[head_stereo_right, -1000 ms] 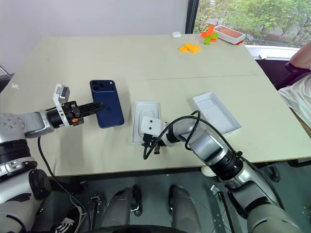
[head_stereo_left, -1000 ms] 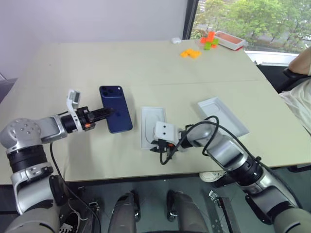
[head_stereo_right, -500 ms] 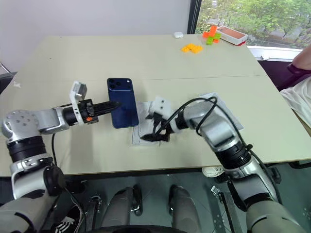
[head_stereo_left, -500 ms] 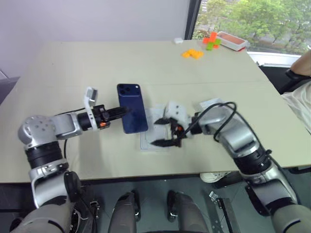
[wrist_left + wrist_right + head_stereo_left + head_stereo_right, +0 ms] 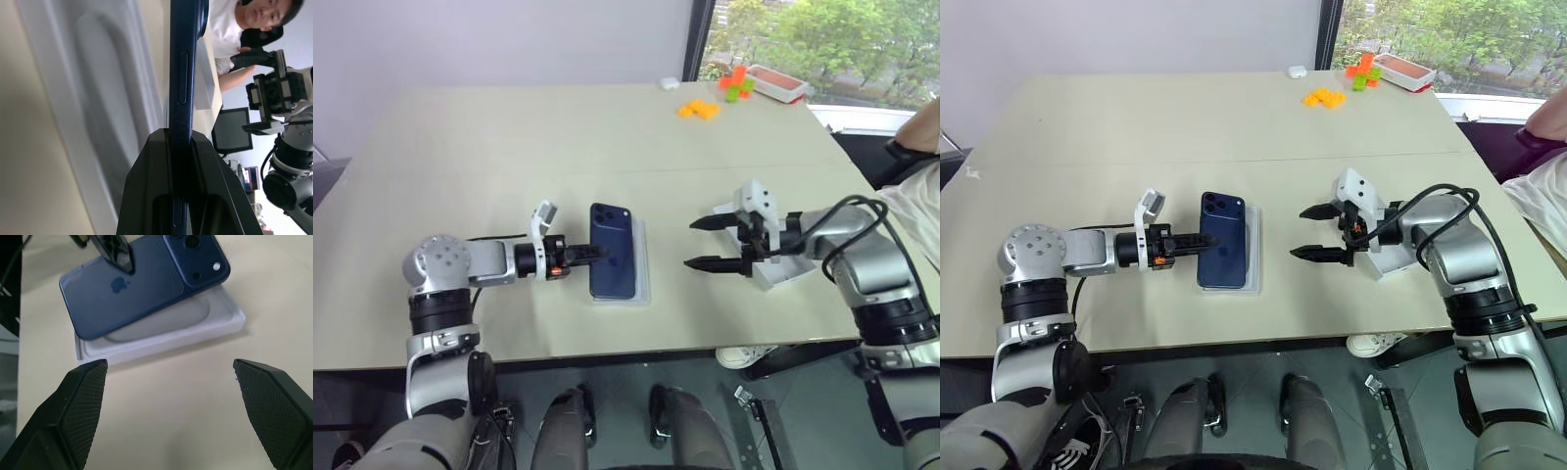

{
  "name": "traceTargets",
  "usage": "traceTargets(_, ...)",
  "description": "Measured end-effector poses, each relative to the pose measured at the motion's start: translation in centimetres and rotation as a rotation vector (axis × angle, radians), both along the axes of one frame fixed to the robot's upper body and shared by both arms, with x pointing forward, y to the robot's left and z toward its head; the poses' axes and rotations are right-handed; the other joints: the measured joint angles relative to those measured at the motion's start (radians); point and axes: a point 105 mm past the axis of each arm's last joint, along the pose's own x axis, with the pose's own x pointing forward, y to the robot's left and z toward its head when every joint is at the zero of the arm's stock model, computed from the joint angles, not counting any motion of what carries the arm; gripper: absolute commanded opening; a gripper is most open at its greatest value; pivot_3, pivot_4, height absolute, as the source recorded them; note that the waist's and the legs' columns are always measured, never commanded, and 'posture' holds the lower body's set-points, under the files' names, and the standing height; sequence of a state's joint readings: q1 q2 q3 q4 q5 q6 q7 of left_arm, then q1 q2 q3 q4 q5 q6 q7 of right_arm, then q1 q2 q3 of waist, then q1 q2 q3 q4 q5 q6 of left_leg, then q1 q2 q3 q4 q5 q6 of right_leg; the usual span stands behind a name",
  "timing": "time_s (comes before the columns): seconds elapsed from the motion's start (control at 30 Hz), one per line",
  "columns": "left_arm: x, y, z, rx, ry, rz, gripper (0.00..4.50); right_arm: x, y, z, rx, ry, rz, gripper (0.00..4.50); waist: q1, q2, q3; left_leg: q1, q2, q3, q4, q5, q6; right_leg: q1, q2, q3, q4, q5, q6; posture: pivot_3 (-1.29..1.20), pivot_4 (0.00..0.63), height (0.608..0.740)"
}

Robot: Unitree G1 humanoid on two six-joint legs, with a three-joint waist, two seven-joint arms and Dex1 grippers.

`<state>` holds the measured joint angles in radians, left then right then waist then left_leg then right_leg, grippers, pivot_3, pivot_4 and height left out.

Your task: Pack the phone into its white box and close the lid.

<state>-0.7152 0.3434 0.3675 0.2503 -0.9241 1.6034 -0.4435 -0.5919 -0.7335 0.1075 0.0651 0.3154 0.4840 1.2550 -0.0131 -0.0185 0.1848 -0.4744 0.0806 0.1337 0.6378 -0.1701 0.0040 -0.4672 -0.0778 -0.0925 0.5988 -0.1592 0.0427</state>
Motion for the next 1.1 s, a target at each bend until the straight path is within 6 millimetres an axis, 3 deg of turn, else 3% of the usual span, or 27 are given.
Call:
traceTargets(0.23, 0.4, -0.4, -1.1, 0.025, 0.032, 0.005, 0.0, 0.7, -0.4, -0.8, -0.05, -0.026, -0.046, 4.31, 0.0, 0.0, 0.0, -0.002, 0.0, -0.001, 0.006, -0.001, 0.001, 0.002, 0.0, 0.0, 0.0, 0.001, -0.001, 0.0, 0.15, 0.74)
traceTargets(0.27, 0.5, -0.4, -1.1, 0.021, 0.033, 0.008, 0.96, 0.9, -0.6, -1.2, -0.059, -0.022, -0.064, 4.39, 0.0, 0.0, 0.0, -0.002, 0.0, -0.001, 0.007, -0.001, 0.001, 0.001, 0.0, 0.0, 0.0, 0.001, -0.001, 0.0, 0.15, 0.74)
traceTargets(0.3, 0.6, -0.3, -1.3, 0.029, 0.039, 0.016, 1.16, 1.2, -0.6, -1.5, -0.056, -0.015, -0.078, 4.39, 0.0, 0.0, 0.0, -0.002, 0.0, -0.001, 0.007, -0.001, 0.001, 0.001, -0.001, 0.0, 0.0, 0.001, -0.001, 0.0, 0.15, 0.74)
traceTargets(0.47, 1.0, -0.8, -0.4, 0.017, 0.019, 0.003, 3.55, 1.6, 0.3, -1.5, -0.049, -0.033, -0.072, 4.39, 0.001, 0.0, 0.0, -0.002, 0.0, -0.001, 0.006, -0.001, 0.001, 0.002, 0.0, 0.0, 0.0, 0.001, -0.001, 0.0, 0.15, 0.74)
traceTargets(0.83, 0.7, 0.8, 0.5, 0.144, -0.032, -0.031, 3.55, 2.1, 1.7, -1.3, -0.059, -0.068, -0.04, 4.39, -0.002, 0.0, 0.0, -0.002, 0.001, -0.001, 0.006, -0.001, 0.001, 0.001, 0.0, 0.0, 0.0, 0.002, -0.002, 0.0, 0.15, 0.74)
traceTargets(1.1, 0.5, 0.6, 1.2, 0.193, -0.109, -0.051, 3.55, 2.4, 2.1, -1.2, -0.052, -0.074, -0.041, 4.39, 0.0, 0.001, 0.0, -0.002, 0.001, 0.0, 0.006, -0.001, 0.001, 0.001, -0.001, 0.0, -0.001, 0.002, -0.002, 0.0, 0.15, 0.74)
